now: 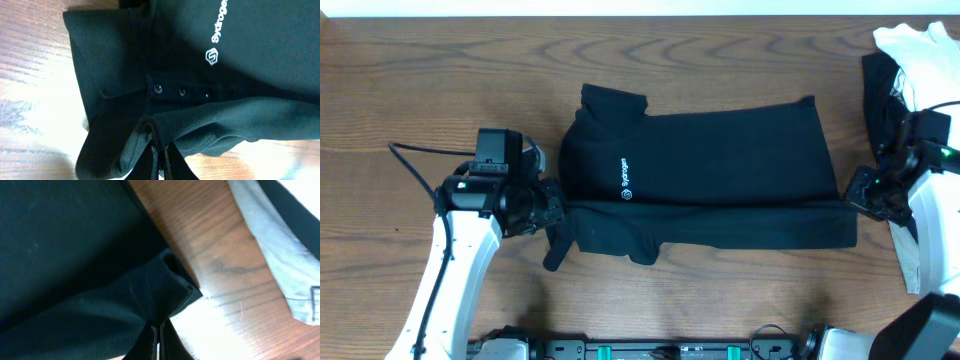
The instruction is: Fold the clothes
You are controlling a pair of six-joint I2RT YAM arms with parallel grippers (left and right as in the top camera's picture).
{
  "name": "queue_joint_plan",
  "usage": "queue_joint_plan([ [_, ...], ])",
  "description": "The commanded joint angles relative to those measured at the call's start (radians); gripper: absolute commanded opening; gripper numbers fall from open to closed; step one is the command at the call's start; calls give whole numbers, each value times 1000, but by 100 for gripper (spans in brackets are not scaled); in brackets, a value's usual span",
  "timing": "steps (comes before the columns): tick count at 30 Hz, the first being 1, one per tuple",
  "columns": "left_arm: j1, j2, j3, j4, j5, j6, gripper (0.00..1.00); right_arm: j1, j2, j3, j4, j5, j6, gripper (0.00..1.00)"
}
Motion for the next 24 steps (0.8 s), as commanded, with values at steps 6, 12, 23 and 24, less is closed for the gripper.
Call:
queue_joint_plan([
  [6,5,61,12,82,-16,0,6,22,77,-3,48,9,-9,1],
  [12,5,99,7,128,-16,0,6,22,111,-3,84,41,13,1],
  [23,5,230,7,153,-16,0,8,21,148,-3,113,42,13,8],
  [24,5,241,7,156,-16,0,11,21,148,-3,113,42,13,13],
])
